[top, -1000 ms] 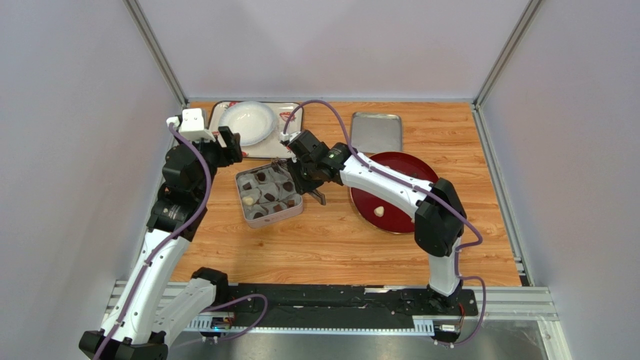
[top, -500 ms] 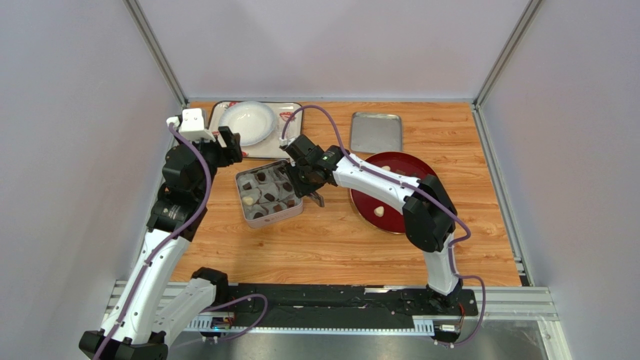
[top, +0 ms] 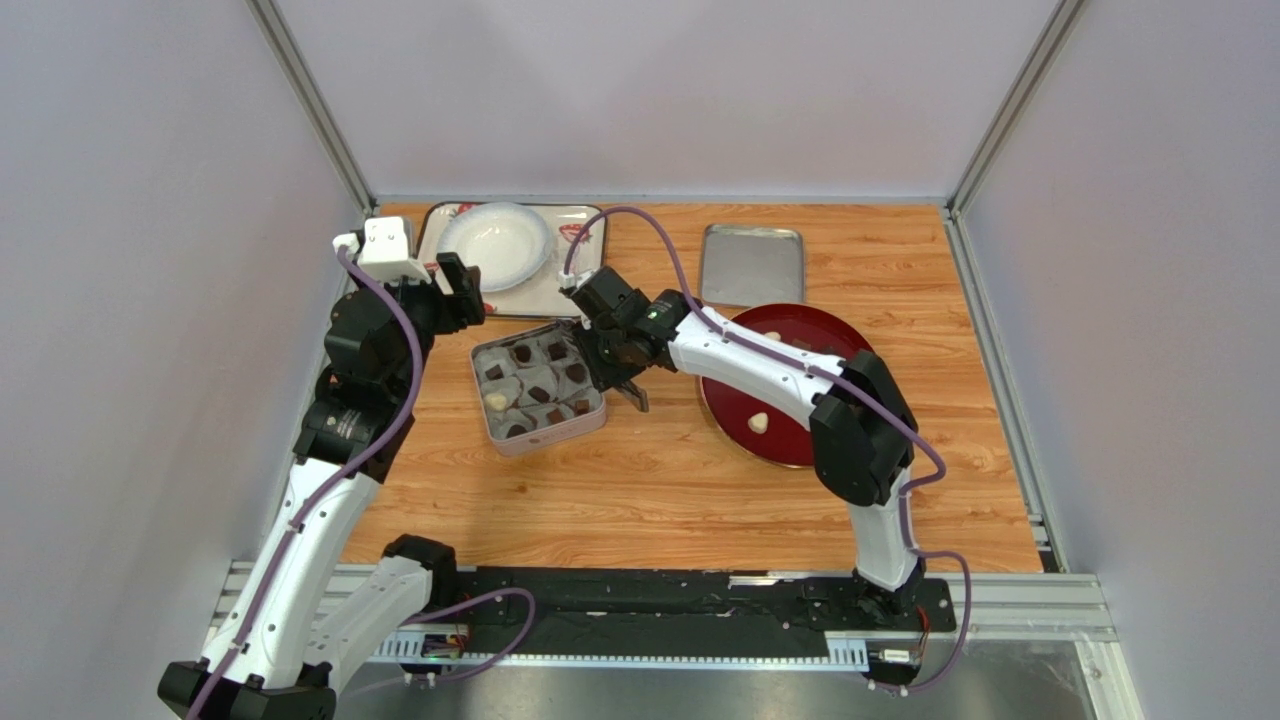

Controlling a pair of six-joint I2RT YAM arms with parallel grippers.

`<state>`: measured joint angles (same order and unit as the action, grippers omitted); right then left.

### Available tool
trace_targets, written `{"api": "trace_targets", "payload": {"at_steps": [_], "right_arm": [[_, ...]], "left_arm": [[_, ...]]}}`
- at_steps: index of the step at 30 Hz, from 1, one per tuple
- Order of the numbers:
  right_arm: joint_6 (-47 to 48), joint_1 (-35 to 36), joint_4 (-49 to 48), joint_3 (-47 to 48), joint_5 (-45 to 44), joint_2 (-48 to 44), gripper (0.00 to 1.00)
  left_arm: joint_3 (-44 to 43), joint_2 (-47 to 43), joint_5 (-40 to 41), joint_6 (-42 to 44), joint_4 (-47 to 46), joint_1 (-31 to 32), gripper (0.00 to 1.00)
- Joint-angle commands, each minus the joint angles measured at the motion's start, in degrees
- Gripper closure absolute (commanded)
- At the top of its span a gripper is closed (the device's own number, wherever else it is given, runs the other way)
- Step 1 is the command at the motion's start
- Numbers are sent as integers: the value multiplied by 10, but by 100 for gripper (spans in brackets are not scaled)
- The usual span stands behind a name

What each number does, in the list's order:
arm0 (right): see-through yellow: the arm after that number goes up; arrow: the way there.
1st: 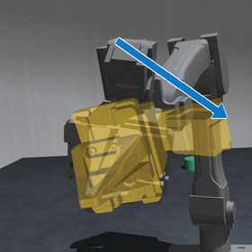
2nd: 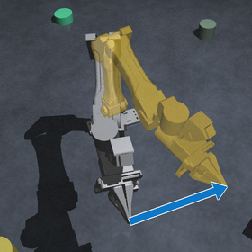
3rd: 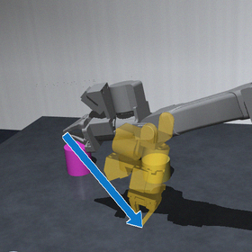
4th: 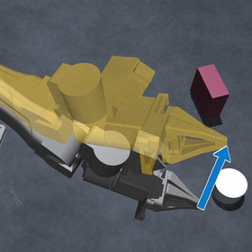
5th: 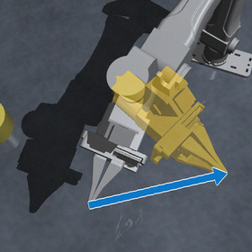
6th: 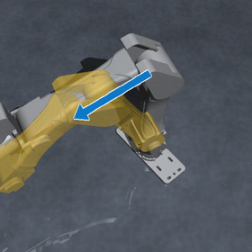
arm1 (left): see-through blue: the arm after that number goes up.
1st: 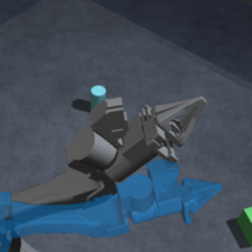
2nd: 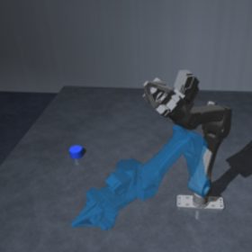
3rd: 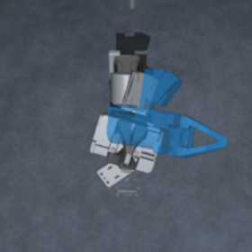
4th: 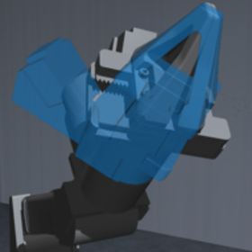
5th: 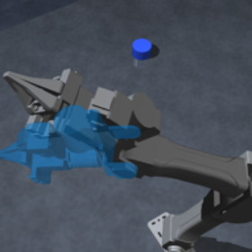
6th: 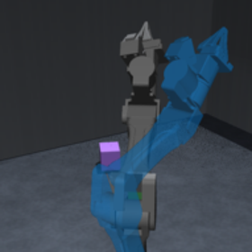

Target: Pack the chocolate

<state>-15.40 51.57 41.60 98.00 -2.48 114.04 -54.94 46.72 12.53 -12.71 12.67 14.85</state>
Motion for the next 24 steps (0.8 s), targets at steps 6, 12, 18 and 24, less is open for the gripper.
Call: {"api": "trace_targets", "payload": {"at_steps": [6,12,18,24], "right_arm": [[-23,-37,13,-34,-66,-165,69],[-60,-146,37,-172,-96,-292,69],[-63,-328,51,-288,-102,-416,68],[-86,-493,23,-357,-114,-478,68]], "left_arm": [[-28,-11,-2,-3,-1,-4,21],[-28,-15,-4,-4,-3,-4,21],[-27,-17,-2,-1,-3,-4,21],[-29,-20,-1,0,0,-3,21]]}}
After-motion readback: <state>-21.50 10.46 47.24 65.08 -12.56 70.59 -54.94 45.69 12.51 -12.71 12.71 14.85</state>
